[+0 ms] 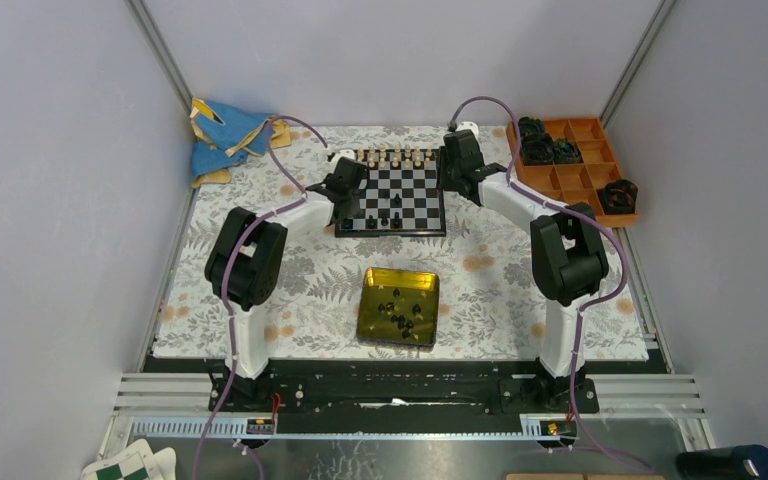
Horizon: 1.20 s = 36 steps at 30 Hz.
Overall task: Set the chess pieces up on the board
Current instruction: Place the chess piece on the chessboard.
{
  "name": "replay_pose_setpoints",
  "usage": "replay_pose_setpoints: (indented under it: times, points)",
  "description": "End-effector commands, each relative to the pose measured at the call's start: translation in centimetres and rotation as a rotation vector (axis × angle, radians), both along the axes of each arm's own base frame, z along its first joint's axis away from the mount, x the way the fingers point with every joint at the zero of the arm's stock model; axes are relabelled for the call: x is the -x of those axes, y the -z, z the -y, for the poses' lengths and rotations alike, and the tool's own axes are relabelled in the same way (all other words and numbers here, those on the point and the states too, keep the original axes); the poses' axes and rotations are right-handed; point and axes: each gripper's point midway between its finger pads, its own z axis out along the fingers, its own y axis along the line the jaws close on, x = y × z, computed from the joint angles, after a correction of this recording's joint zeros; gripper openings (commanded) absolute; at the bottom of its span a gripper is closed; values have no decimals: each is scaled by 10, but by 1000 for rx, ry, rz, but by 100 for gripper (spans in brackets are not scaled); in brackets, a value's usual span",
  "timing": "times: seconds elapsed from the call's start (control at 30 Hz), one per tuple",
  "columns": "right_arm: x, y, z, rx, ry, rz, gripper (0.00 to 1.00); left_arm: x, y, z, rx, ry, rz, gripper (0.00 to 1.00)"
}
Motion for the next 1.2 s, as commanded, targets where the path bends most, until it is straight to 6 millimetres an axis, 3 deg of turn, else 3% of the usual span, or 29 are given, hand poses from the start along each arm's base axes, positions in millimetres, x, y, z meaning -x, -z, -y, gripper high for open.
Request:
replay_pose_setpoints:
  times: [0.0,0.33,0.6,0.83,1.17]
  points:
    - [-9,-37,-2,-45,6,84,42,-9,-14,2,-4,-4,48,17]
    - [-11,-39,-1,-38,4,89,42,-11,-16,-8,-47,-45,49,46]
    - [-13,-44,-2,-35,3,97,43,-26,-42,-9,-63,-56,110,49]
    - [-13,-43,0,-32,12,97,42,-41,-63,21,-19,58,168,50]
    - [-15,-43,4,-24,36,105,42,-59,-64,81,123,270,171,50]
